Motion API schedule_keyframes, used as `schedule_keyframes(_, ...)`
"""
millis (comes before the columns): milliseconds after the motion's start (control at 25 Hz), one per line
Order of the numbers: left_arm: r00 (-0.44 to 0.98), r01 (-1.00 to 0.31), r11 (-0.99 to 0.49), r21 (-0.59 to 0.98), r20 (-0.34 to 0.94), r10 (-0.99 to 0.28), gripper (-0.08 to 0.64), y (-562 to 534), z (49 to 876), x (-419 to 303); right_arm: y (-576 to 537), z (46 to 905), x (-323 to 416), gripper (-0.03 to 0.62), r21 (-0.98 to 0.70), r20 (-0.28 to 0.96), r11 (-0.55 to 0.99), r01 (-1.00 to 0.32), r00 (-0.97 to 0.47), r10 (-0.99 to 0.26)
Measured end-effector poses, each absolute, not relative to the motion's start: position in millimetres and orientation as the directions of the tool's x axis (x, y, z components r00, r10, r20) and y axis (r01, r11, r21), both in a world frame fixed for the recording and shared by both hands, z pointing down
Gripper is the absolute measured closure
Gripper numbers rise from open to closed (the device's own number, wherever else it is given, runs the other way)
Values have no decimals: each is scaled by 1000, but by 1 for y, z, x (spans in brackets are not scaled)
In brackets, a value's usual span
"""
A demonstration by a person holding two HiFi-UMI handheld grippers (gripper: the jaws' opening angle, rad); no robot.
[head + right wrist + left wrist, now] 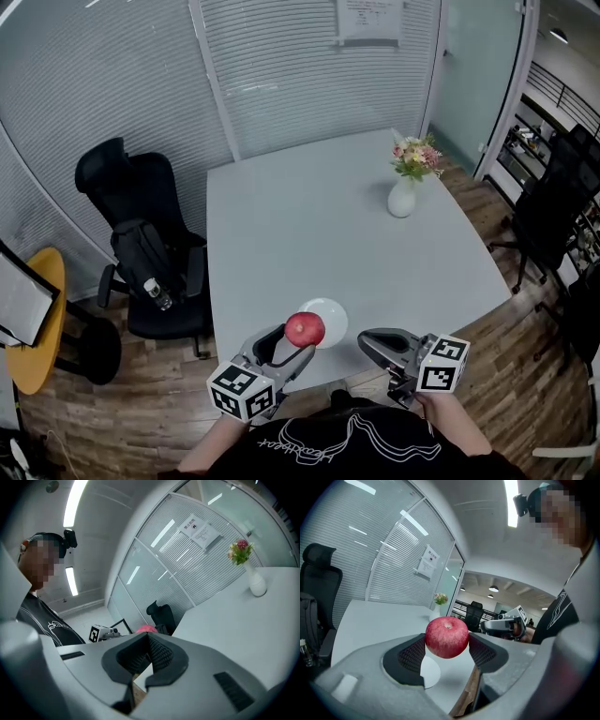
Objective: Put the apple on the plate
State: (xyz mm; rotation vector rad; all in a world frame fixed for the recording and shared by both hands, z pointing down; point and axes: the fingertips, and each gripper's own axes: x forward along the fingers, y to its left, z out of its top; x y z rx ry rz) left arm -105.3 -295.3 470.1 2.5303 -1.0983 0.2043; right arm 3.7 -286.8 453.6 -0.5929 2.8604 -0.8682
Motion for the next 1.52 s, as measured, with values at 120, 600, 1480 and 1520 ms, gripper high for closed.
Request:
schedule_keyframes(120,674,-739,-626,251,302,-675,262,-309,480,-101,-299,457,8,584,-560,31,755,-342,-919,-394)
schedule_keyframes(600,625,-777,-588,224,376,-684,261,-355,532,-96,-329,465,24,584,-573,55,734,-365,-910,-410)
schedule_keyframes(1480,602,-766,-616,182,539,-589,262,-382,650,-82,-345,497,44,584,-624,127,667,-407,-895,-427)
schedule_keyframes(1520,598,-767,-618,175,545,-588,261,-382,654,-82,-344,498,44,584,-627,128,665,-405,-896,-426)
